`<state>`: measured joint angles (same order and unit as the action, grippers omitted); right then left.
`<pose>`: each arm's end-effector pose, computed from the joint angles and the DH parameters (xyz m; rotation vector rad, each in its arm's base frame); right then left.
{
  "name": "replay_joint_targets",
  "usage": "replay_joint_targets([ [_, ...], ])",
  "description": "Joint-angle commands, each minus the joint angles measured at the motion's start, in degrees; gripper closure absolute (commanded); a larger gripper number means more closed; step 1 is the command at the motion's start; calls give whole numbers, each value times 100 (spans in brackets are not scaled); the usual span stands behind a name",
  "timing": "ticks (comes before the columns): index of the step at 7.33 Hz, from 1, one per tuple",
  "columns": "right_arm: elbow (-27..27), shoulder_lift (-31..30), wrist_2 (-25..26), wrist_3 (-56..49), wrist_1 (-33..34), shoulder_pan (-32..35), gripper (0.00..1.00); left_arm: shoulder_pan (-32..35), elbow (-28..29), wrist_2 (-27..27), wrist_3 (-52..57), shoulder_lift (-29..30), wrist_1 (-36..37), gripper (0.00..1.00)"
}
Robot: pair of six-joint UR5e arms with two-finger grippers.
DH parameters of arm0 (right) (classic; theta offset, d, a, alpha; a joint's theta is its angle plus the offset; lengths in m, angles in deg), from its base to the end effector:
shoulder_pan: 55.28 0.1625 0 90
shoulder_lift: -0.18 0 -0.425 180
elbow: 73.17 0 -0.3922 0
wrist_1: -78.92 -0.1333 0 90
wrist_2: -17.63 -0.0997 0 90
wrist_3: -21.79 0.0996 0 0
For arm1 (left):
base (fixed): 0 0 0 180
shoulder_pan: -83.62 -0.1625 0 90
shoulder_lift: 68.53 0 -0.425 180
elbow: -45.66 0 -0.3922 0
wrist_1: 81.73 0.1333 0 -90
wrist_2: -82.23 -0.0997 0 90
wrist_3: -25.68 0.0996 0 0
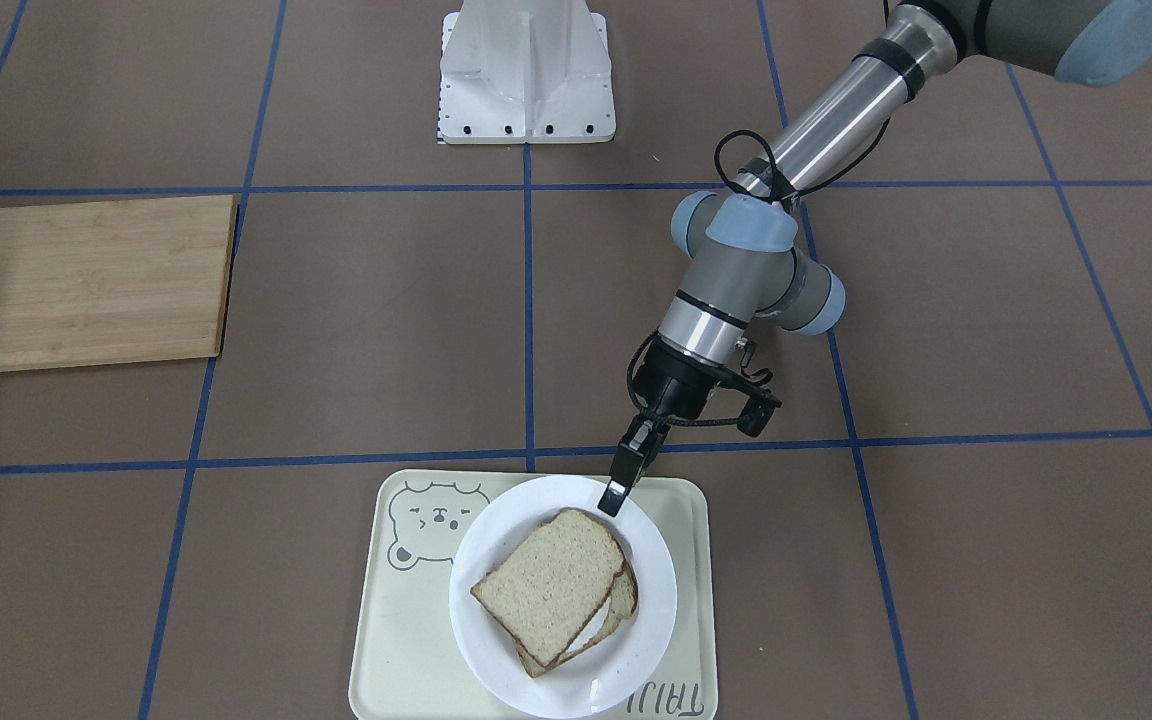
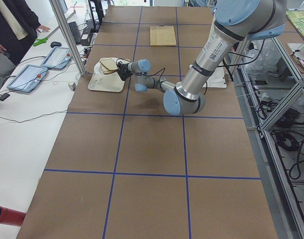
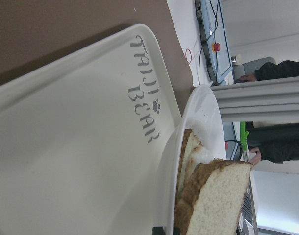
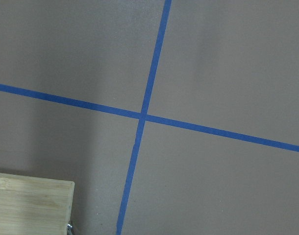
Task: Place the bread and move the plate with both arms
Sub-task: 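Slide the plate with the left gripper onto the bear tray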
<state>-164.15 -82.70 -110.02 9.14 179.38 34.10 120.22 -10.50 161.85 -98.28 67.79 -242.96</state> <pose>0.0666 -0.5381 0.6119 0.0294 -0.6588 -0.2096 0.5510 -0.5976 0.2829 0.1940 1.5553 -1.1210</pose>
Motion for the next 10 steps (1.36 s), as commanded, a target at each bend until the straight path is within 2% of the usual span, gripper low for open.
replay_joint_targets([
  [1,2,1,3,26,-9,0,0,23,553,-26,46,438,170,100],
  [3,-7,9,3,34,0,0,0,-117,528,10,501,501,312,100],
  [4,-7,9,-6,34,-9,0,0,-135,449,18,643,492,320,64],
  [5,-7,9,-6,34,0,0,0,-196,239,1,1045,379,346,18],
  [6,2,9,3,26,0,0,0,-223,-346,18,1492,12,634,1],
  [7,2,9,-6,26,-9,0,0,-214,-1126,297,1784,-418,1037,1],
  [8,-7,9,-6,26,-9,0,0,-171,-1691,848,1891,-735,1459,1],
  [9,2,1,-6,8,-9,0,0,-83,-2158,1149,2493,-1095,1698,1],
  [10,2,1,3,17,-9,0,0,57,-2606,1448,3760,-1534,1805,1],
])
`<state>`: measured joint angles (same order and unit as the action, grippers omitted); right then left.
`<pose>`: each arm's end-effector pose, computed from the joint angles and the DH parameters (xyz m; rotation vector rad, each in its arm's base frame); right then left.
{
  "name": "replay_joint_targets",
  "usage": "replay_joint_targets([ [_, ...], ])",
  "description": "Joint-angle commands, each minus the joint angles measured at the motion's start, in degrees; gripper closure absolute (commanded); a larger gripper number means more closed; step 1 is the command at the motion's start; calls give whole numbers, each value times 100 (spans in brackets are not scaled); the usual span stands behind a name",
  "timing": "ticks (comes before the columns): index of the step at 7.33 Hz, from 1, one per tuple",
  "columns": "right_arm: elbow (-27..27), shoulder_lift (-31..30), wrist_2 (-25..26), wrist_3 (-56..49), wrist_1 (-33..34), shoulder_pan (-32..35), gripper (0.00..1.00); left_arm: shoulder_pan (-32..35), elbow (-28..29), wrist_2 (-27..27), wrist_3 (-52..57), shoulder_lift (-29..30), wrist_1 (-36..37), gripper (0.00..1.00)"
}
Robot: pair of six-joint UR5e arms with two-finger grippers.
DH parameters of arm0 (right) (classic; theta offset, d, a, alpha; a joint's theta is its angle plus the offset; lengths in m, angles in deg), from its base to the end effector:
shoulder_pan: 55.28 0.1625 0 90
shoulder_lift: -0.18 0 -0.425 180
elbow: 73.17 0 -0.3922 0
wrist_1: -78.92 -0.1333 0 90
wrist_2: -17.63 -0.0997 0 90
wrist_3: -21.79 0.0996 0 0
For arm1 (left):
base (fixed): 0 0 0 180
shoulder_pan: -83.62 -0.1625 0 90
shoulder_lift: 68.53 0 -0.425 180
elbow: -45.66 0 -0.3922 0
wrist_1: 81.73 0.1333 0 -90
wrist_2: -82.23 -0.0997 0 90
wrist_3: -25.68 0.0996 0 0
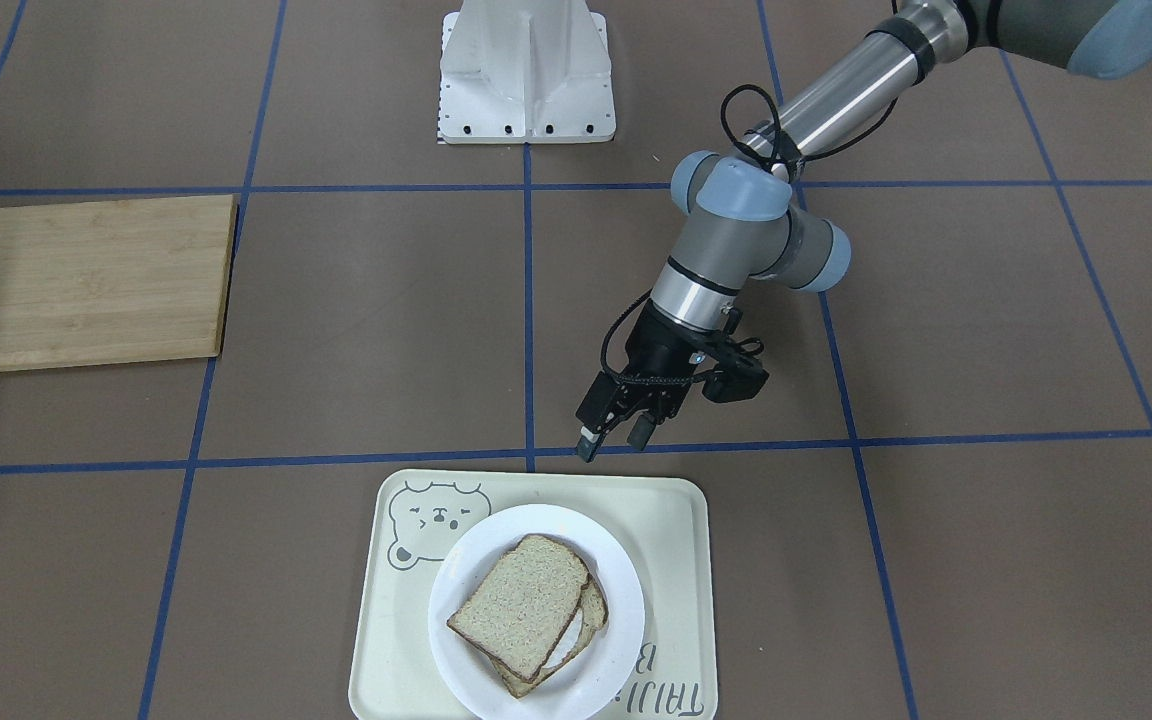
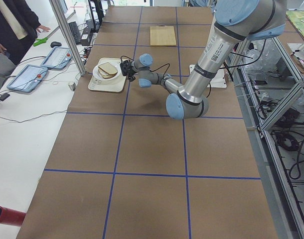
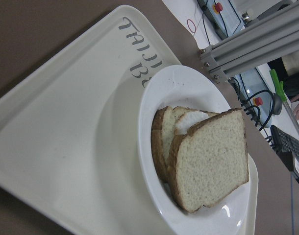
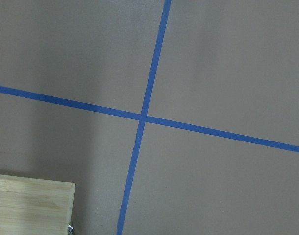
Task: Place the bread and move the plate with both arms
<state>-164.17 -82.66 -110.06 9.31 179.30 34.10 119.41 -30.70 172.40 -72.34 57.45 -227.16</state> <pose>0.0666 -0.5385 0.6111 0.0309 -0.6593 -0.2076 0.5151 -0.5353 0.2810 0.3302 1.3464 -0.6394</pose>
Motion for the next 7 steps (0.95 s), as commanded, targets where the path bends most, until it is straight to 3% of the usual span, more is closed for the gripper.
replay_joint_targets([
  [1,3,-21,7,9,-1,0,0,504,-904,840,2146,-888,774,1],
  [3,21,-12,60,9,-1,0,0,1697,-1922,1868,4585,-1513,2694,1],
  [5,21,-91,51,9,-1,0,0,2928,-2540,2188,7624,-1936,4717,1],
  [6,21,-91,51,9,-1,0,0,3552,-2525,2520,8649,-2146,5126,1],
  [7,21,-91,51,9,-1,0,0,4167,-2429,3263,9103,-2436,5365,1],
])
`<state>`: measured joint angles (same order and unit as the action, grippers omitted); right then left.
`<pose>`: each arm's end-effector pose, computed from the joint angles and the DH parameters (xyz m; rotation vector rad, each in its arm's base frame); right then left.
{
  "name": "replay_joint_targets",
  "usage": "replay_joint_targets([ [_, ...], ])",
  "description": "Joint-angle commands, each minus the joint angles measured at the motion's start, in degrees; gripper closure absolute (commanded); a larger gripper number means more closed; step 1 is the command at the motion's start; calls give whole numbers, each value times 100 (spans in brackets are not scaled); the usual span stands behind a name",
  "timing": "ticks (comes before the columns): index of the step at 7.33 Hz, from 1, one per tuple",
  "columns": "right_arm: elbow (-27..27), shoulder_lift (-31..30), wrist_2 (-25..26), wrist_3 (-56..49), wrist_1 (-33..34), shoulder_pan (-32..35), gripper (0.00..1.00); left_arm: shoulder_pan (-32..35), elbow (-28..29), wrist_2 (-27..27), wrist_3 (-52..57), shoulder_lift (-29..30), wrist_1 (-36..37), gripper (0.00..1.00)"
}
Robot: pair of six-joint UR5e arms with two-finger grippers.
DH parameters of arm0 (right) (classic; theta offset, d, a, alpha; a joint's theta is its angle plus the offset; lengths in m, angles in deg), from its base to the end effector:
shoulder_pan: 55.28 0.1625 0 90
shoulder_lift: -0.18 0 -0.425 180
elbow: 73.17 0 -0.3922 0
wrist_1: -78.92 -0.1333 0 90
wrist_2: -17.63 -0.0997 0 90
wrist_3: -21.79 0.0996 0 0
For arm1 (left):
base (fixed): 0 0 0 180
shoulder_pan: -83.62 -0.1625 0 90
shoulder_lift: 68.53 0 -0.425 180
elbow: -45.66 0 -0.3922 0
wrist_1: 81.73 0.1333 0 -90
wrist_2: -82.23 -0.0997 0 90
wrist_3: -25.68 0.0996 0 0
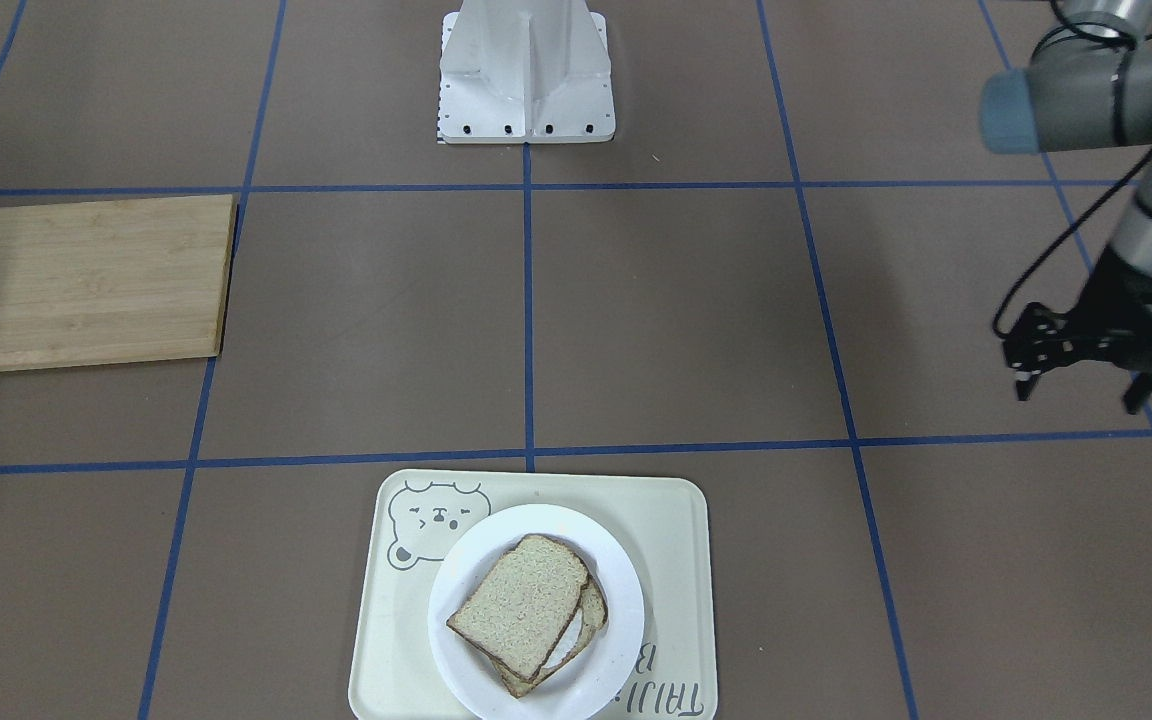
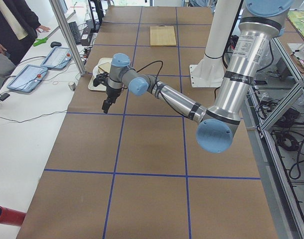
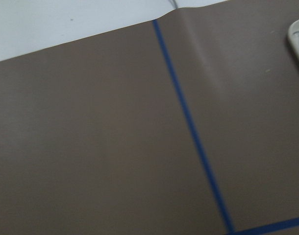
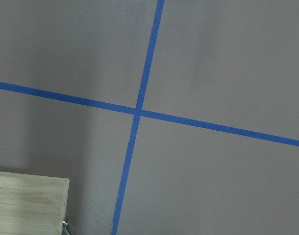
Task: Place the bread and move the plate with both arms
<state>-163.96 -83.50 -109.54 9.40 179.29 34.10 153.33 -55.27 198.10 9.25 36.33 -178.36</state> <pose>0.0674 -0.5318 0.6213 0.0119 -0.6519 -0.2005 0.1218 -0.5886 0.4248 0.3898 0.5927 0.1922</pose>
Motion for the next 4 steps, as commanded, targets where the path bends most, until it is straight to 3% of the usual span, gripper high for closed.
replay_joint_targets([
  [1,9,-16,-1,0,0,0,0,1234,229,1318,1375,-578,548,1],
  [2,9,-25,8,0,0,0,0,1569,466,1472,2049,-824,549,1],
  [4,9,-43,-1,9,0,0,0,1660,591,1509,2135,-1159,549,1],
])
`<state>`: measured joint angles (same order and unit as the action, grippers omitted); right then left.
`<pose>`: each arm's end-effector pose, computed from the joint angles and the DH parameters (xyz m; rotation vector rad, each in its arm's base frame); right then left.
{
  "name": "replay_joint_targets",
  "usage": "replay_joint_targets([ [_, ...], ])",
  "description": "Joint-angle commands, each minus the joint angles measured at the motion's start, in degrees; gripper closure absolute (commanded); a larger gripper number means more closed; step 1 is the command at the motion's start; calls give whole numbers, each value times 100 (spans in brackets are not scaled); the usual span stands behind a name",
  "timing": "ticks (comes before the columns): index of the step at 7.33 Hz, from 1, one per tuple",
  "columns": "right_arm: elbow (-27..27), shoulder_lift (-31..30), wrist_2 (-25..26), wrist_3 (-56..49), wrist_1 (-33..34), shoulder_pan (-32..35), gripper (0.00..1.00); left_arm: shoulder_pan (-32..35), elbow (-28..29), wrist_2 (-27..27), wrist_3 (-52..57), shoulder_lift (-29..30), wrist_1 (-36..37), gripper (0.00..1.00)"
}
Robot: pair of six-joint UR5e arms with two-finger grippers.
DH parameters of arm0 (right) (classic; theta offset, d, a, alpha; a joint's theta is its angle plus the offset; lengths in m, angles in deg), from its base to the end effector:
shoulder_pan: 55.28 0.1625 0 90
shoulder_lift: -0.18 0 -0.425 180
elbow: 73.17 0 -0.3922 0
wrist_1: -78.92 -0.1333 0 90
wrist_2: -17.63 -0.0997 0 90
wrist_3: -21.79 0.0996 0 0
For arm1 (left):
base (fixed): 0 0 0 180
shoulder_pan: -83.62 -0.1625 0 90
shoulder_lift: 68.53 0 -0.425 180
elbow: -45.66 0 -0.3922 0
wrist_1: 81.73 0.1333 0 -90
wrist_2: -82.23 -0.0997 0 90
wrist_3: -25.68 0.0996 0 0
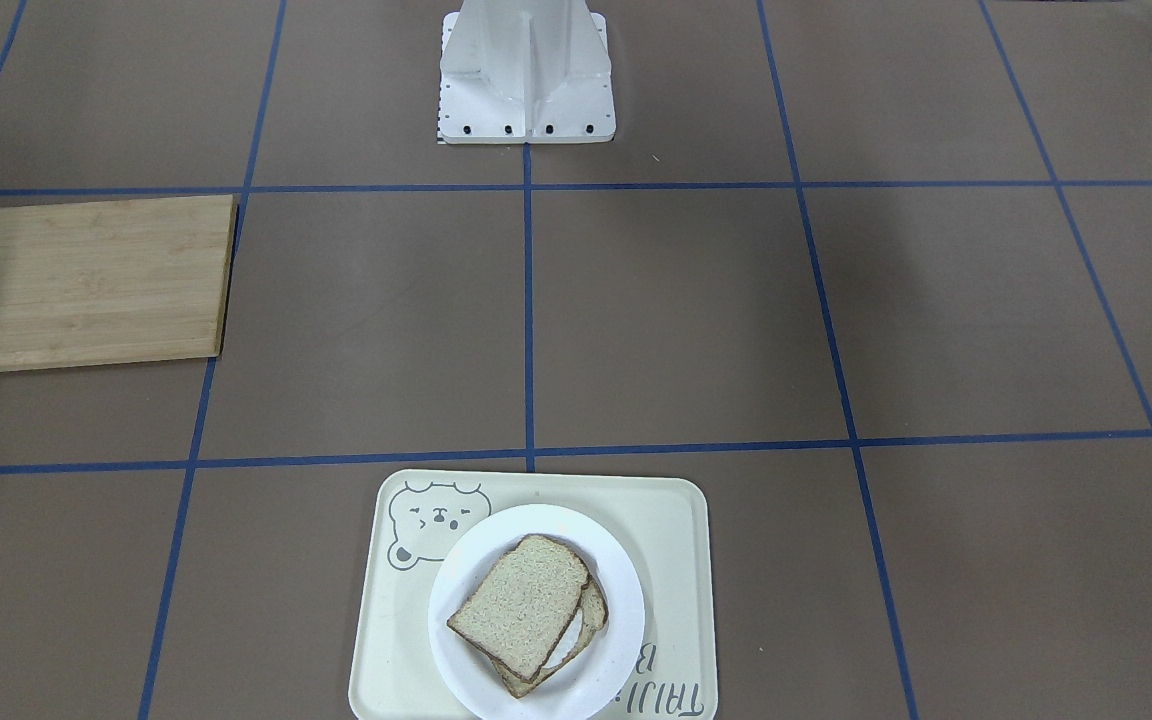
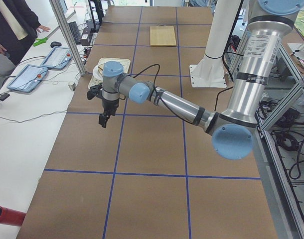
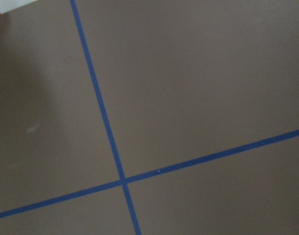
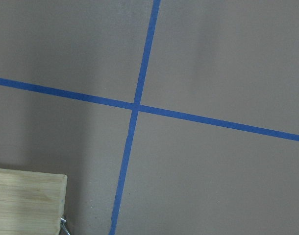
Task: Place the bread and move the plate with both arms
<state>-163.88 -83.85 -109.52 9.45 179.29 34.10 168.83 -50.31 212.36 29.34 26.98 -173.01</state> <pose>0.0674 -0.5289 0.6252 0.0044 -0.6522 -0.1973 -0.0238 -0.5431 0.5597 0.2070 0.7008 0.2189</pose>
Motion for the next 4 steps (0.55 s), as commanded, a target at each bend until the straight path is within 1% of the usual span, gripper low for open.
replay_joint_targets([
  [1,9,-8,-2,3,0,0,0,110,139,74,100,-366,-48,1],
  [2,1,-8,-2,3,0,0,0,119,130,92,100,-463,-31,1],
  [4,1,-51,-2,3,0,0,0,119,86,310,91,-603,-65,1],
])
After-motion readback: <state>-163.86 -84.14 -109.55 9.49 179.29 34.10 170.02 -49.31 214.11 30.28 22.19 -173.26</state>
